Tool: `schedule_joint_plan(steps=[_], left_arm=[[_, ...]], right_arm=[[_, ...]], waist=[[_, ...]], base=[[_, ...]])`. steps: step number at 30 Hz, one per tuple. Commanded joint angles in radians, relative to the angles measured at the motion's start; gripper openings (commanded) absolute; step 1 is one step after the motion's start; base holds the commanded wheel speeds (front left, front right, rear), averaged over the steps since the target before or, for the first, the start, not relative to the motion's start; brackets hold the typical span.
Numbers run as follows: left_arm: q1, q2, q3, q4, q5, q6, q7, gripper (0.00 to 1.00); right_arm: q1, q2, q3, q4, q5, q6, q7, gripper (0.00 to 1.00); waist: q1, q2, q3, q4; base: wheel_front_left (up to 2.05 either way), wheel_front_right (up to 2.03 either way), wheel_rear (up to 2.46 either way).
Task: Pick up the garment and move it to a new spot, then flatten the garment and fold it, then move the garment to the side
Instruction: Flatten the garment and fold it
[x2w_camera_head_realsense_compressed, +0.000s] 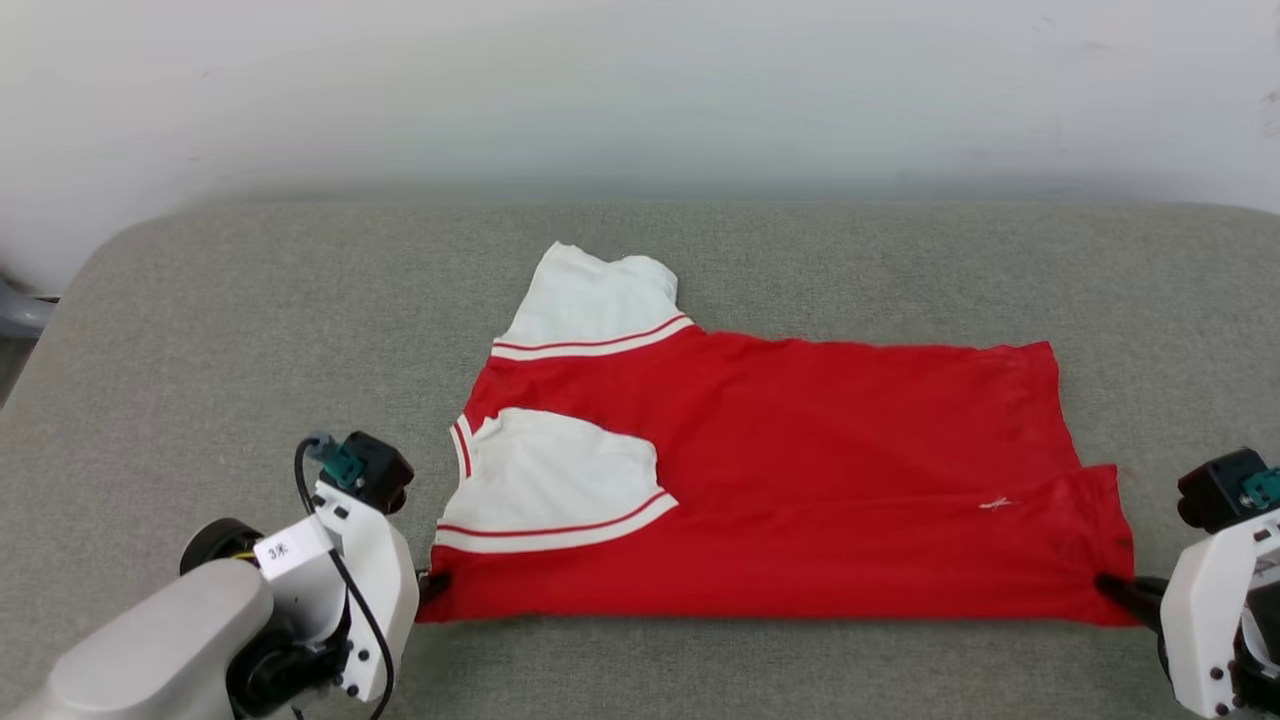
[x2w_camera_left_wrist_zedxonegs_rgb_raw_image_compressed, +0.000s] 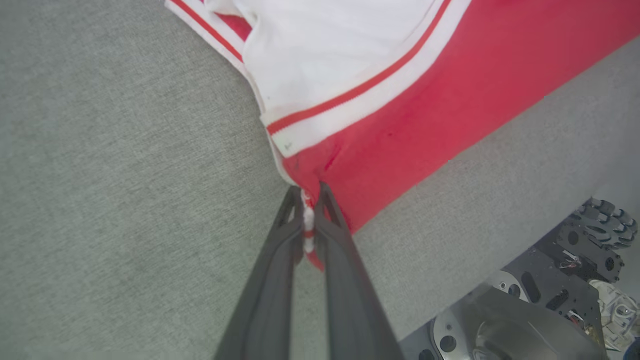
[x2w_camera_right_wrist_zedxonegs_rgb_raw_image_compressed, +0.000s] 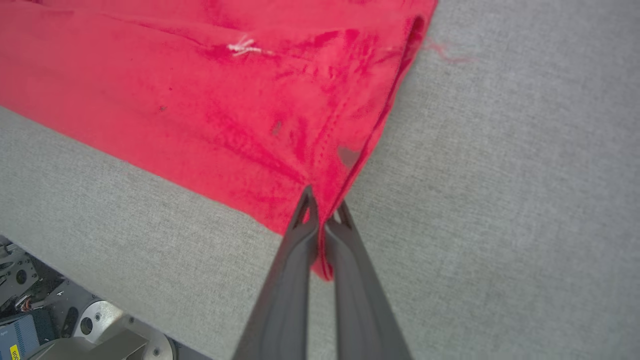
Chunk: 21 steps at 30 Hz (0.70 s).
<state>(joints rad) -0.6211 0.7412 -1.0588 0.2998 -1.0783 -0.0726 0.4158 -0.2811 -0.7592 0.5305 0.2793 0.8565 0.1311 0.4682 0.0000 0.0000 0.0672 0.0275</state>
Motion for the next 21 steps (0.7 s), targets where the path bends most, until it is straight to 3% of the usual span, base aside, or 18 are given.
schedule_joint_plan(steps=[1, 8, 17, 18, 19, 20, 21], left_arm=[[0.024, 0.011, -0.004, -0.015, -0.002, 0.013, 0.005, 0.0], [0.071, 0.019, -0.019, -0.048, -0.013, 0.039, 0.009, 0.0], [0.09, -0.012, -0.031, 0.023, -0.014, 0.033, -0.005, 0.0], [0.091, -0.016, -0.028, 0.032, -0.018, 0.033, -0.012, 0.0], [0.093, -0.019, -0.026, 0.042, -0.02, 0.032, -0.018, 0.38], [0.092, -0.018, -0.023, 0.047, -0.017, 0.031, -0.027, 1.0], [0.09, -0.016, -0.02, 0.051, -0.013, 0.029, -0.036, 1.0]], right_arm=[[0.023, -0.009, -0.008, -0.008, 0.004, -0.001, 0.006, 0.0], [0.076, -0.006, -0.046, -0.009, -0.003, -0.001, 0.035, 0.0], [0.099, 0.038, -0.06, 0.047, -0.039, -0.001, 0.026, 0.0], [0.099, 0.045, -0.06, 0.05, -0.041, -0.001, 0.02, 0.06], [0.1, 0.053, -0.064, 0.052, -0.041, -0.001, 0.008, 0.47], [0.099, 0.057, -0.067, 0.053, -0.046, -0.001, -0.006, 1.0], [0.099, 0.058, -0.071, 0.051, -0.056, -0.001, -0.022, 1.0]], waist=[[0.0, 0.0, -0.002, 0.001], [0.0, 0.0, 0.012, 0.001], [0.0, 0.0, 0.042, 0.001], [0.0, 0.0, 0.04, 0.001], [0.0, 0.0, 0.036, 0.001], [0.0, 0.0, 0.03, 0.002], [0.0, 0.0, 0.022, 0.003]], base=[[0.0, 0.0, 0.0], [0.0, 0.0, 0.0], [0.0, 0.0, 0.0], [0.0, 0.0, 0.0], [0.0, 0.0, 0.0], [0.0, 0.0, 0.0], [0.0, 0.0, 0.0]])
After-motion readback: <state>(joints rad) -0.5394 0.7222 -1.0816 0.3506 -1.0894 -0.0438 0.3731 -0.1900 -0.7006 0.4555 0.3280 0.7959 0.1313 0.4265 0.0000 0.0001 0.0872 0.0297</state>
